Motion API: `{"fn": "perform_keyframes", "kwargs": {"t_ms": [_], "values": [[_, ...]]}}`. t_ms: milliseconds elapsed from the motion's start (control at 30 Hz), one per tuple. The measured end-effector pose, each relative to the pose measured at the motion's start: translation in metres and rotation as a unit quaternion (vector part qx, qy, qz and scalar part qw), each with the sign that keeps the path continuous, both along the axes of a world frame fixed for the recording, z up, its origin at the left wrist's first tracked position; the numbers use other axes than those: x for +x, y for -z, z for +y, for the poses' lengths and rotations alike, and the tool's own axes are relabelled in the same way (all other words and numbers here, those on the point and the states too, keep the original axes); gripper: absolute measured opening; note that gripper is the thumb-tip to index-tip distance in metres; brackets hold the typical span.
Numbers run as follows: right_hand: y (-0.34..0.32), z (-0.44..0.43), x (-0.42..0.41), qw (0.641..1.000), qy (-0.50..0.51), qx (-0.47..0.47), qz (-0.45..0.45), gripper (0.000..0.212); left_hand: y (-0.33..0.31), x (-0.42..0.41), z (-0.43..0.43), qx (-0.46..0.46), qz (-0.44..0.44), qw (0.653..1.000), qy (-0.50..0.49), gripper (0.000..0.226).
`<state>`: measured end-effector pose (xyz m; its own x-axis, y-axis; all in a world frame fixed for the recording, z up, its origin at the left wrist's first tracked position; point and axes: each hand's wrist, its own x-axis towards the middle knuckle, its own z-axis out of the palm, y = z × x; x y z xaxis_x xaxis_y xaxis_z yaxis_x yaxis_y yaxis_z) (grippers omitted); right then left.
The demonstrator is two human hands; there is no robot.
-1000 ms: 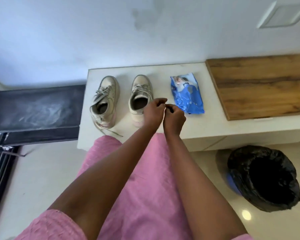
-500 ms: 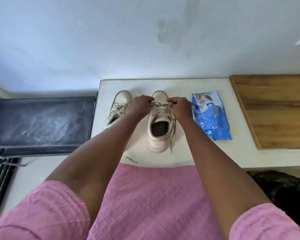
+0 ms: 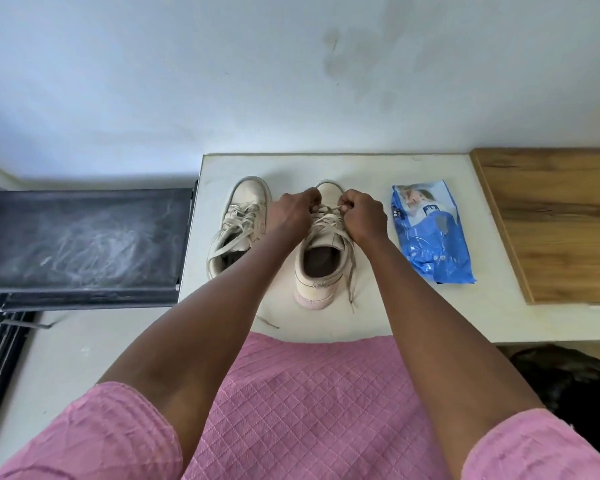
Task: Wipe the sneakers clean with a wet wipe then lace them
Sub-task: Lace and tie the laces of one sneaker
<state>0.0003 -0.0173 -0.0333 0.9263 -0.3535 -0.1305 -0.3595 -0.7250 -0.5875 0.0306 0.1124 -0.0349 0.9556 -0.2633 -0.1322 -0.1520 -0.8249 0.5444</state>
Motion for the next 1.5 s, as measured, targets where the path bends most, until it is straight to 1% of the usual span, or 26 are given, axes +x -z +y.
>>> {"fn": "perform_keyframes", "kwargs": {"t_ms": [33, 100, 167, 233, 367, 500, 567, 633, 733, 867, 967, 1067, 1167, 1233, 1333, 1433, 1500], "values": [[0.000, -0.001, 0.001, 1.000, 0.002, 0.008, 0.004, 0.022, -0.001, -0.001, -0.002, 0.006, 0.005, 1.000, 0.001, 0.020], [0.000, -0.001, 0.000, 0.999, 0.025, 0.032, -0.003, 0.019, -0.002, -0.004, -0.005, -0.014, 0.008, 1.000, -0.026, 0.022], [0.000, 0.000, -0.003, 0.996, 0.063, 0.054, -0.031, 0.017, -0.002, -0.009, -0.005, -0.049, 0.002, 0.996, -0.073, 0.022], [0.001, 0.001, -0.010, 0.994, 0.066, 0.056, -0.069, 0.020, 0.002, -0.011, -0.003, -0.080, -0.004, 0.991, -0.104, 0.018], [0.005, 0.001, -0.020, 0.996, 0.016, 0.039, -0.076, 0.031, 0.000, -0.016, 0.003, -0.122, 0.013, 0.990, -0.075, 0.018], [0.006, -0.002, -0.019, 0.996, 0.006, 0.040, -0.078, 0.032, -0.002, -0.020, 0.009, -0.144, 0.028, 0.987, -0.068, 0.017], [0.007, -0.002, -0.015, 0.996, -0.002, 0.030, -0.081, 0.029, -0.002, -0.021, 0.007, -0.134, 0.032, 0.988, -0.070, 0.017], [0.009, 0.000, -0.013, 0.997, -0.017, 0.015, -0.075, 0.028, -0.002, -0.022, 0.003, -0.076, 0.026, 0.996, -0.048, 0.019], [0.010, 0.004, -0.013, 0.995, -0.020, 0.041, -0.090, 0.030, 0.000, -0.023, 0.000, -0.026, 0.014, 1.000, -0.005, 0.015], [0.010, 0.007, -0.018, 0.988, 0.009, 0.109, -0.112, 0.028, -0.004, -0.027, 0.001, -0.027, 0.031, 0.999, 0.033, 0.021], [0.006, 0.005, -0.021, 0.981, 0.054, 0.155, -0.100, 0.030, -0.003, -0.027, 0.004, -0.067, 0.015, 0.998, -0.008, 0.022], [0.007, 0.000, -0.023, 0.985, 0.064, 0.145, -0.074, 0.028, 0.001, -0.031, 0.009, -0.140, 0.015, 0.988, -0.061, 0.024], [0.009, 0.000, -0.023, 0.990, 0.054, 0.105, -0.076, 0.024, -0.001, -0.033, 0.010, -0.167, 0.024, 0.982, -0.089, 0.019], [0.010, 0.001, -0.021, 0.994, 0.031, 0.070, -0.077, 0.026, -0.001, -0.029, 0.008, -0.154, 0.021, 0.984, -0.085, 0.019], [0.008, 0.004, -0.017, 0.996, 0.016, 0.047, -0.072, 0.030, -0.004, -0.025, 0.005, -0.081, 0.001, 0.996, -0.041, 0.021], [0.008, 0.004, -0.016, 0.991, 0.053, 0.098, -0.072, 0.027, -0.004, -0.024, 0.003, -0.057, -0.001, 0.998, -0.031, 0.022], [0.008, 0.004, -0.017, 0.982, 0.086, 0.150, -0.070, 0.019, -0.003, -0.025, 0.003, -0.059, 0.006, 0.997, -0.038, 0.021]]}}
